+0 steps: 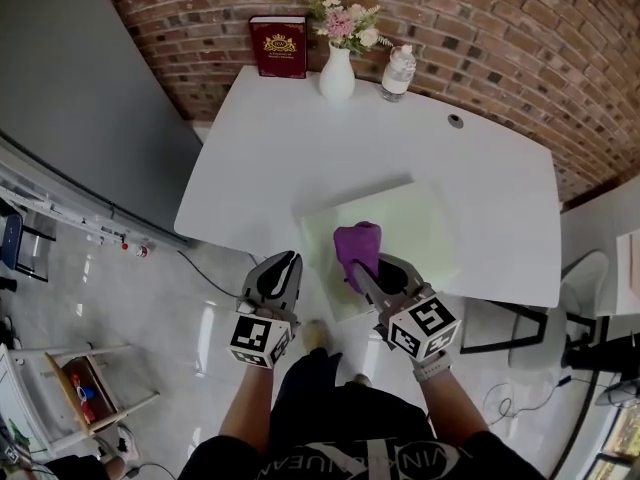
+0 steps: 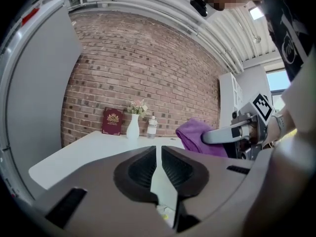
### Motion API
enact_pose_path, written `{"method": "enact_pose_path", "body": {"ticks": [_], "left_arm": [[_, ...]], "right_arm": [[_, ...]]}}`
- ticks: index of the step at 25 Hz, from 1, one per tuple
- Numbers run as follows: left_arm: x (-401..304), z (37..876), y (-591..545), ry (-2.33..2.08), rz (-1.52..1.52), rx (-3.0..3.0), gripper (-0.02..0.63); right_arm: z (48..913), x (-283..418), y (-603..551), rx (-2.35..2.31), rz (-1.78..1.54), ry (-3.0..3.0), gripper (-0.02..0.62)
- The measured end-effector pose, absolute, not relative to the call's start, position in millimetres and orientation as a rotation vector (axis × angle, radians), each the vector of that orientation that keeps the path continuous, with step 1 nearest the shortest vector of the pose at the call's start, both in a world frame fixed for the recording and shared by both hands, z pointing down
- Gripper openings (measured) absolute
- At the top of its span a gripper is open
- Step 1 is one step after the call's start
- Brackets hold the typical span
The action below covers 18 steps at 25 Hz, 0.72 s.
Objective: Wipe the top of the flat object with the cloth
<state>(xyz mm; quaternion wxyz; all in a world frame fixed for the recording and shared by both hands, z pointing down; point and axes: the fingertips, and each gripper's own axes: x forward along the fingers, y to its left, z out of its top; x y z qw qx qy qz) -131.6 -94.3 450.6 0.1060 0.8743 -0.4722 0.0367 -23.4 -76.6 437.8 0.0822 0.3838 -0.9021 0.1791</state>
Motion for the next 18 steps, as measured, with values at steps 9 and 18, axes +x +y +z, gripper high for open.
{"method": "enact_pose_path", "body": {"ticks": [9,18], "left_arm": [[-143,472,-126,-1.33,0.141,2.578,0.035],[-146,489,-136,-1.37,0.136,2.504,0.035]], "right_arm": [[468,-69,-123,1.017,0.669,-2.501,0.069],[512,-102,-144,0.797,0.704,-2.299,0.069]]}}
